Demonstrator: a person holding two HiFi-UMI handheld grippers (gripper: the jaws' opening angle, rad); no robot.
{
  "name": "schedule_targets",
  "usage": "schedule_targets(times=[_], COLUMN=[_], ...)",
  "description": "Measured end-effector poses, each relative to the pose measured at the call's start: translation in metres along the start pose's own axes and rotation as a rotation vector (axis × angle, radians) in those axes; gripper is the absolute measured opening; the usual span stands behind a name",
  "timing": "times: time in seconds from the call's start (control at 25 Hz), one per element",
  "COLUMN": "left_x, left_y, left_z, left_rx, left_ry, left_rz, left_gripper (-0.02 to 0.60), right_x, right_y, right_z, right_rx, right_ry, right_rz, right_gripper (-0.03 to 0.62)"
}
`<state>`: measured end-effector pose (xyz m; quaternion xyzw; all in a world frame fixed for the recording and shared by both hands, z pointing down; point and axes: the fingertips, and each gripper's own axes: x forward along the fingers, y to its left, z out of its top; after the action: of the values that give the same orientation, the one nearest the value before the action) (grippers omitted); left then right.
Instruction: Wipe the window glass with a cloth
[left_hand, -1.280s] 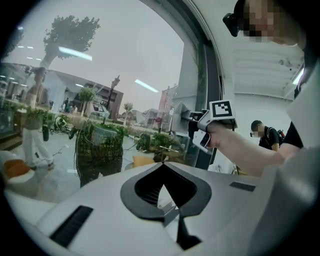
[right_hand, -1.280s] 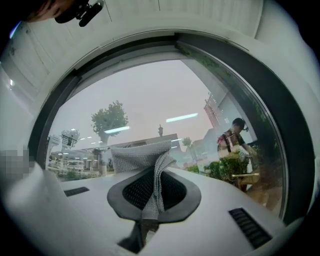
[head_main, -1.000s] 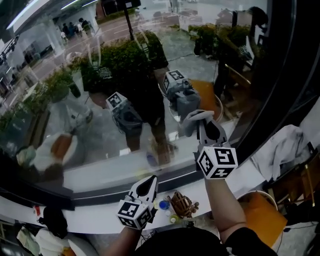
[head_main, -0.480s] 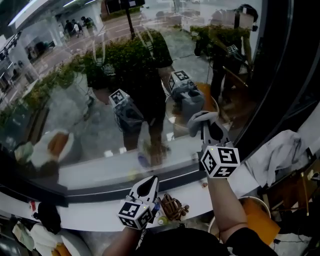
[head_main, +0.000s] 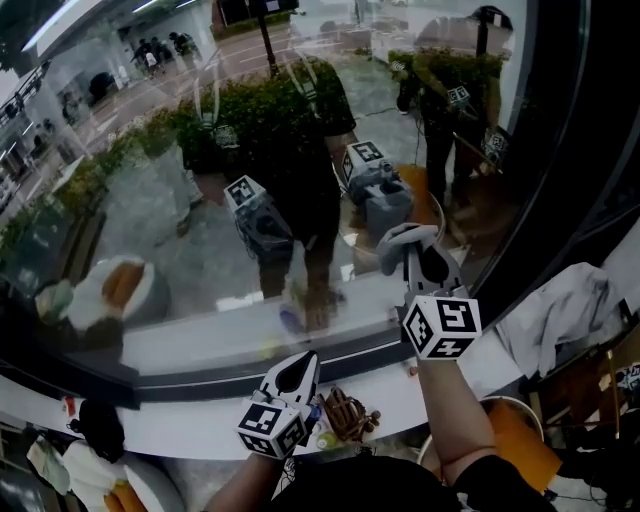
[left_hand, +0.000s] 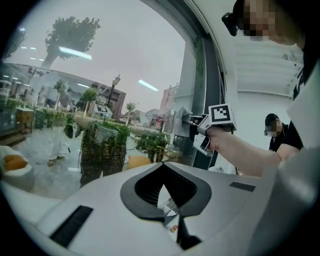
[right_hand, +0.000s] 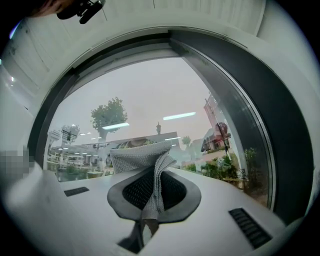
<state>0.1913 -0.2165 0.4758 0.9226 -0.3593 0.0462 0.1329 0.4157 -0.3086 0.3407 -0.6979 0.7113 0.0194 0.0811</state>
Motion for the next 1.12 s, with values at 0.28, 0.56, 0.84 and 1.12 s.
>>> schedule_targets(times=[0.28,0.56,0.84,1.12], left_x=[0.009,0.002,-0.003,-0.003], left_y=[-0.011,-0.009,-0.013,-0.024], left_z=[0.000,0.001,0.004,-0.003], left_rx=[-0.003,-0.003,-0.013,0.008], left_ry=[0.002,-0.007,-0.022,-0.015], left_rz=[0.013,0.010,0.020,0.014], left_gripper=[0.008,0.008,0.008,0.008], right_x=[-0.001,0.003,-0.003,-0.025], right_y=[-0.023,-0.018,-0.016,-0.012], right_z=[0.000,0.002,0.000,-0.005], right_rx=[0.009,0.057,0.066,0.073], right_ry=[-0.002,0.018,0.025,0.029], right_rz=[-0.009,0.009,0.022,0.047], right_gripper=[0.037,0.037,0.036,0.035])
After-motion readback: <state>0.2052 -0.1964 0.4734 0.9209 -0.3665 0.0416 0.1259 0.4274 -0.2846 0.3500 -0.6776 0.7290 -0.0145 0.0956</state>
